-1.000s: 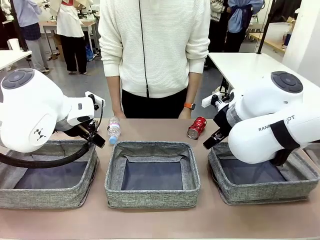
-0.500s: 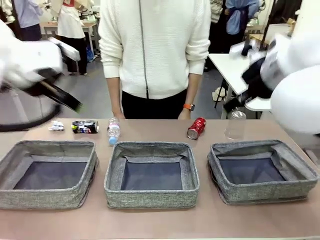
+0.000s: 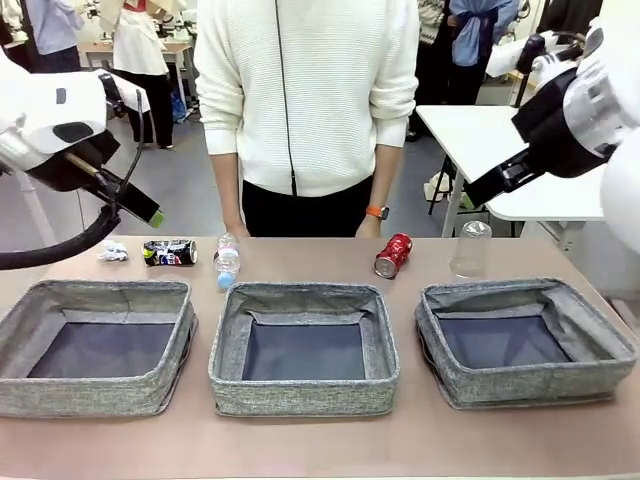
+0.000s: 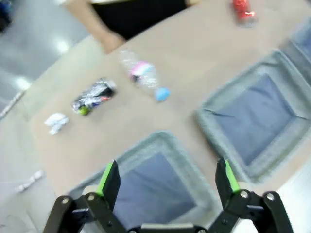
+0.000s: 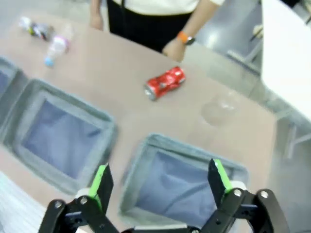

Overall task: Sort the waste into the appropriate baskets.
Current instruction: Pick up the waste item pointed out by the person.

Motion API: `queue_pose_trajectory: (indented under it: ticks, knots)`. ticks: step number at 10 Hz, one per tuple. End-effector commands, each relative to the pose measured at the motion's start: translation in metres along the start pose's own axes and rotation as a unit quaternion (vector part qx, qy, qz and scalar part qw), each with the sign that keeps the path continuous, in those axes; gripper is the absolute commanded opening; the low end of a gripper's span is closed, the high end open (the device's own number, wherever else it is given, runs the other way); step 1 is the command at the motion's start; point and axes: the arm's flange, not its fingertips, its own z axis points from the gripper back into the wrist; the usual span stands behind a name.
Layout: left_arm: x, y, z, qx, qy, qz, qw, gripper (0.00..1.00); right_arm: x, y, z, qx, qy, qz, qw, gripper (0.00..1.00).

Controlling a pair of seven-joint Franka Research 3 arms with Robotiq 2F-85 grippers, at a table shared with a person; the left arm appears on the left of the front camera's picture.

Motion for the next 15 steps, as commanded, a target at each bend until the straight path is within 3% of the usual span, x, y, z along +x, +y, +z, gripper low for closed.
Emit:
queue_pose_trajectory:
  ticks: [1, 2, 3, 4, 5, 7, 8, 9, 10, 15]
  knots:
    - [-0.024, 0.048, 0.036, -0.226, -0.008, 0.013, 0.974, 1.00, -0.028, -0.040, 0.025, 0.137, -0.003, -0.176, 0.975, 1.00]
    - [-0.047, 0.077, 0.050, -0.312, -0.047, 0.044, 0.948, 1.00, -0.049, -0.064, 0.040, 0.249, -0.018, -0.236, 0.939, 1.00]
    - [-0.075, 0.107, 0.059, -0.346, -0.097, 0.093, 0.929, 1.00, -0.075, -0.089, 0.049, 0.296, -0.052, -0.326, 0.896, 1.00]
    - [-0.114, 0.132, 0.059, -0.372, -0.139, 0.133, 0.908, 1.00, -0.110, -0.110, 0.059, 0.360, -0.097, -0.364, 0.854, 1.00]
    - [-0.145, 0.150, 0.055, -0.394, -0.180, 0.183, 0.882, 1.00, -0.139, -0.128, 0.065, 0.392, -0.135, -0.388, 0.823, 1.00]
    - [-0.173, 0.162, 0.040, -0.405, -0.233, 0.237, 0.852, 1.00, -0.177, -0.161, 0.052, 0.418, -0.150, -0.421, 0.791, 1.00]
    - [-0.168, 0.162, 0.035, -0.394, -0.212, 0.273, 0.852, 1.00, -0.175, -0.162, 0.034, 0.397, -0.120, -0.438, 0.798, 1.00]
    - [-0.162, 0.160, 0.031, -0.392, -0.220, 0.287, 0.846, 1.00, -0.113, -0.195, 0.104, 0.389, -0.132, -0.380, 0.829, 1.00]
    - [-0.188, 0.182, 0.055, -0.404, -0.226, 0.253, 0.849, 1.00, -0.113, -0.195, 0.104, 0.389, -0.132, -0.380, 0.829, 1.00]
    - [-0.188, 0.182, 0.055, -0.404, -0.226, 0.253, 0.849, 1.00, -0.113, -0.195, 0.104, 0.389, -0.132, -0.380, 0.829, 1.00]
